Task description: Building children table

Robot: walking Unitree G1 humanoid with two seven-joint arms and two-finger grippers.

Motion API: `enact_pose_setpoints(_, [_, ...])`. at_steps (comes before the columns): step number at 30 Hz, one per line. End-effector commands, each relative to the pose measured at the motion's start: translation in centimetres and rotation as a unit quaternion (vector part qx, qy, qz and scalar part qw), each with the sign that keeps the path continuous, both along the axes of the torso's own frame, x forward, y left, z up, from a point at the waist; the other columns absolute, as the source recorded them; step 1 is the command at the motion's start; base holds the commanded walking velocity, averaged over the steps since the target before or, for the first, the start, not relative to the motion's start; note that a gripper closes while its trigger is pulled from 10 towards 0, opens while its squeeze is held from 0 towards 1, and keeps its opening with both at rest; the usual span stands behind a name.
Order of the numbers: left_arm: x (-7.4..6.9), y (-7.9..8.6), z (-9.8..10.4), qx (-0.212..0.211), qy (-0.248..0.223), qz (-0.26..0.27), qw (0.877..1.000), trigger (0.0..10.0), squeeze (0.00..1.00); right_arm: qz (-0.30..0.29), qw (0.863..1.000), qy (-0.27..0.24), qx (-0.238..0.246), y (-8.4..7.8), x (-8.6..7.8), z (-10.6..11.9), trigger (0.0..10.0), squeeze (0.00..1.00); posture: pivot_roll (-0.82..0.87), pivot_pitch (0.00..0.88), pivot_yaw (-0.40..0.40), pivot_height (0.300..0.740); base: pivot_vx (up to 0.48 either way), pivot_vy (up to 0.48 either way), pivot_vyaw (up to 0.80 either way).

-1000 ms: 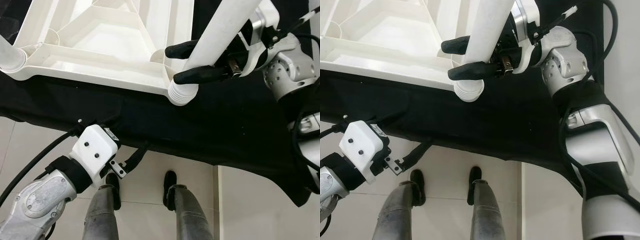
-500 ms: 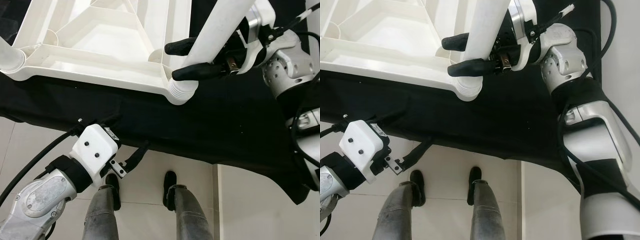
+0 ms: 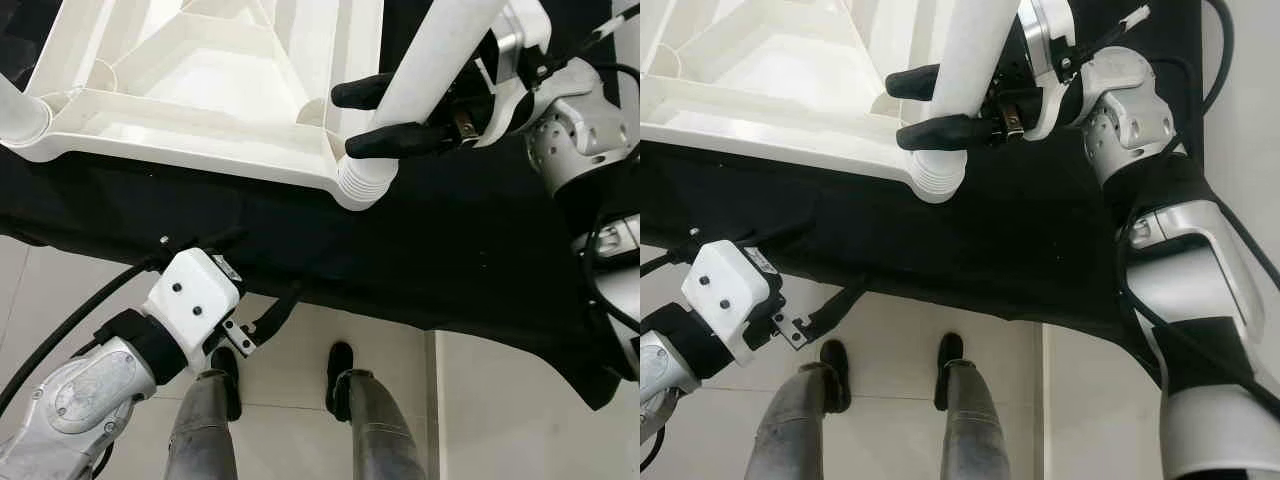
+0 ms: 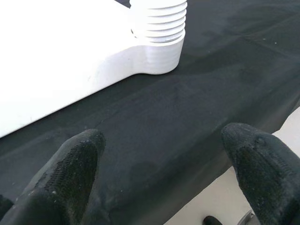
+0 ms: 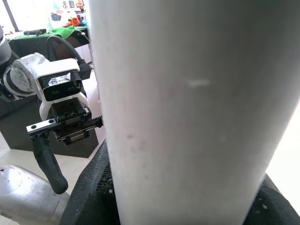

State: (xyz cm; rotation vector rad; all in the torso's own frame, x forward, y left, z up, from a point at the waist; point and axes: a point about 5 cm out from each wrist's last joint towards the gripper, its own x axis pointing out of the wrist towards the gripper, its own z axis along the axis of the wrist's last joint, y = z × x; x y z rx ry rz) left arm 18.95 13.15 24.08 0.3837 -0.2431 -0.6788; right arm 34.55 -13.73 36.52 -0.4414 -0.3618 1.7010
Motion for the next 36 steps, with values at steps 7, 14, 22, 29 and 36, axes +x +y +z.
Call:
enact_pose_setpoints(7, [-0.2, -0.3, -0.5, 0.012, 0.009, -0.010, 1.000, 10.0, 0.00, -0.018, 0.996, 0.045, -0.078, 0.8, 1.1, -4.2, 10.0, 0.00, 0.15, 0.537, -0.110, 0.740, 0.000, 0.000, 0.00])
enact_pose_setpoints(14, [-0.2, -0.3, -0.4, 0.012, 0.007, -0.010, 1.000, 10.0, 0.00, -0.019, 0.996, 0.044, -0.079, 0.9, 1.1, -4.2, 10.0, 0.00, 0.15, 0.537, -0.111, 0.740, 0.000, 0.000, 0.00])
enact_pose_setpoints(22, [-0.1, -0.3, -0.4, 0.012, 0.006, -0.010, 1.000, 10.0, 0.00, -0.027, 0.997, 0.033, -0.069, 1.1, 1.4, -3.6, 10.0, 0.00, 0.15, 0.536, -0.114, 0.740, 0.000, 0.000, 0.00])
enact_pose_setpoints(29, [-0.2, -0.4, -0.4, 0.012, 0.005, -0.010, 1.000, 10.0, 0.00, -0.028, 0.997, 0.036, -0.055, 1.1, 1.5, -3.2, 10.0, 0.00, 0.15, 0.536, -0.115, 0.740, 0.000, 0.000, 0.00])
enact_pose_setpoints(36, [-0.1, -0.4, -0.3, 0.013, 0.003, -0.012, 1.000, 10.0, 0.00, -0.033, 0.997, 0.034, -0.057, 1.1, 1.6, -3.3, 10.0, 0.00, 0.15, 0.535, -0.116, 0.740, 0.000, 0.000, 0.00])
